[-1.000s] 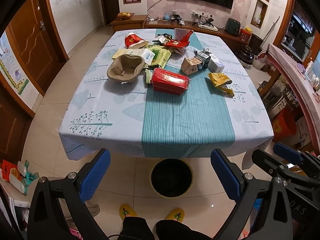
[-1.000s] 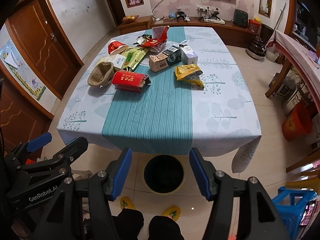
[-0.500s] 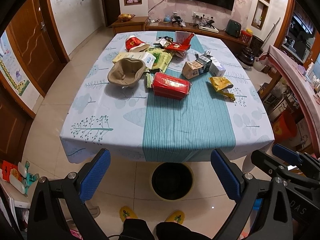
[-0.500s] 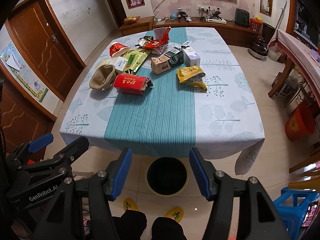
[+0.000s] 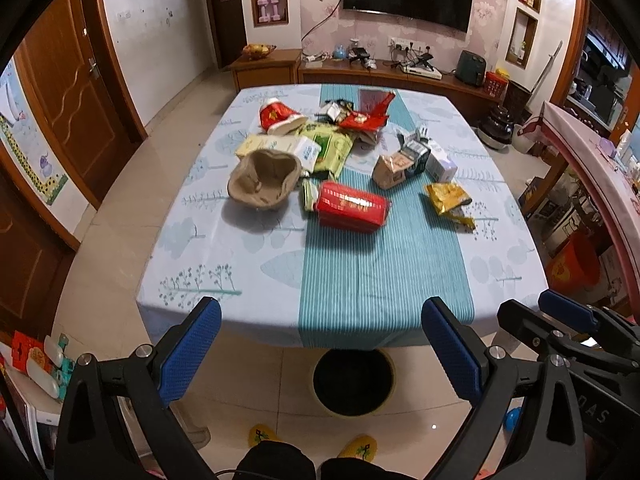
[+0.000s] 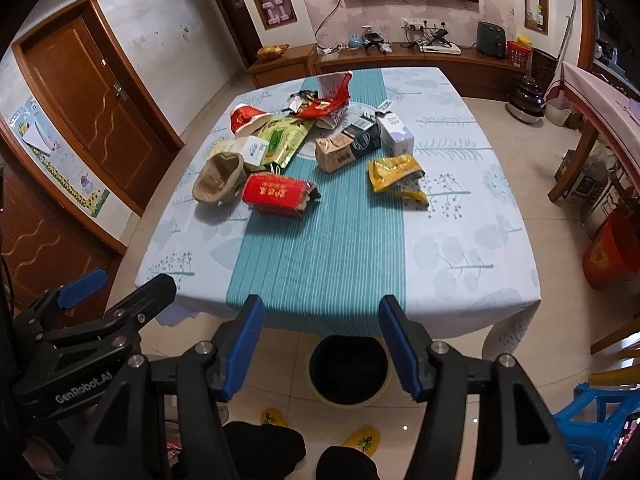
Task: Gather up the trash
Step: 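Reach the right tool to the yellow chip bag while the left tool reaches the green-brown carton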
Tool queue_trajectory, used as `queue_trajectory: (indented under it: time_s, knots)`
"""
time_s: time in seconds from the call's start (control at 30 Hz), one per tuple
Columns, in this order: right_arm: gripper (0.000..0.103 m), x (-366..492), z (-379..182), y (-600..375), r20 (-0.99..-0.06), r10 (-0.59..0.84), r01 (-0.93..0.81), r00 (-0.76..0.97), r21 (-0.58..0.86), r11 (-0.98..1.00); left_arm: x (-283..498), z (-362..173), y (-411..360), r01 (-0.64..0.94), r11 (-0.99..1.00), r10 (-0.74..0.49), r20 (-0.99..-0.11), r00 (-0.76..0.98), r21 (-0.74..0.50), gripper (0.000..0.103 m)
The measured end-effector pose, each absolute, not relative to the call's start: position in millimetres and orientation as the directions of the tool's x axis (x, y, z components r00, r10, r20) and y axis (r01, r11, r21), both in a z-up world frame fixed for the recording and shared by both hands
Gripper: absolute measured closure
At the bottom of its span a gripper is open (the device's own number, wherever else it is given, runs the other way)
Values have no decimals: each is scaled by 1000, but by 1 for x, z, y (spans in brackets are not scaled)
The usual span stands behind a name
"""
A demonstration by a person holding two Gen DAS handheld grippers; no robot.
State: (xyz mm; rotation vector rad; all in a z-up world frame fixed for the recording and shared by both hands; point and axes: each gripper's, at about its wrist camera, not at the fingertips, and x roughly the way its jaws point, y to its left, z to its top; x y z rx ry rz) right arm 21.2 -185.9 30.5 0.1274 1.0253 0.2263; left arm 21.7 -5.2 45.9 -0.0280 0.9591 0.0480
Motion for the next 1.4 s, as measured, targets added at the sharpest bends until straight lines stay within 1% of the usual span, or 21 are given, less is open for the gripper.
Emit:
queue_trajectory:
  time_s: [0.17, 0.37, 0.53, 0.67, 0.9, 1.0, 1.07, 1.13, 1.17, 1.2, 1.27, 1.3, 1.33, 1.4]
  knots:
    - [43, 40, 31, -186, -829, 244, -100, 503, 224, 969, 44, 50, -1, -28, 1000, 27, -808, 589, 13, 4]
    - [43, 74, 23, -185, -843, 224, -22, 489, 245, 969, 98, 48, 10, 35, 999, -20, -811, 584, 1, 4]
    - [43, 107, 18, -189, -855, 176, 104, 487, 257, 961, 163, 47, 18, 118, 993, -89, -831, 550, -27, 4]
    - [43, 134, 3, -205, -877, 158, 261, 453, 300, 917, 210, 39, 15, 213, 976, -148, -856, 495, -45, 4]
    - [43, 162, -34, -241, -908, 146, 512, 393, 348, 785, 286, 12, -27, 440, 896, -232, -901, 366, -52, 4]
    - [43, 163, -46, -253, -908, 151, 596, 391, 375, 710, 310, -2, -52, 501, 864, -243, -916, 318, -55, 4]
    - [41, 166, -54, -256, -913, 152, 633, 379, 376, 677, 324, -15, -69, 535, 842, -254, -926, 280, -69, 4]
    - [34, 169, -60, -258, -912, 152, 659, 381, 383, 648, 334, -32, -84, 554, 829, -253, -935, 249, -77, 4]
    - [32, 172, -64, -260, -911, 151, 672, 384, 388, 631, 338, -39, -91, 560, 825, -248, -939, 237, -76, 4]
    - [31, 174, -67, -261, -910, 151, 681, 387, 392, 619, 344, -50, -98, 565, 822, -237, -947, 219, -75, 5]
    - [29, 180, -74, -264, -905, 156, 703, 397, 408, 583, 350, -64, -107, 574, 815, -226, -955, 189, -79, 15]
    - [28, 182, -77, -265, -901, 160, 710, 403, 418, 567, 353, -73, -112, 579, 812, -212, -961, 175, -74, 17]
    - [27, 186, -80, -266, -897, 166, 717, 410, 430, 549, 355, -79, -114, 581, 811, -202, -966, 163, -72, 21]
    - [27, 194, -87, -268, -893, 168, 732, 417, 440, 520, 361, -93, -117, 575, 815, -186, -973, 134, -77, 24]
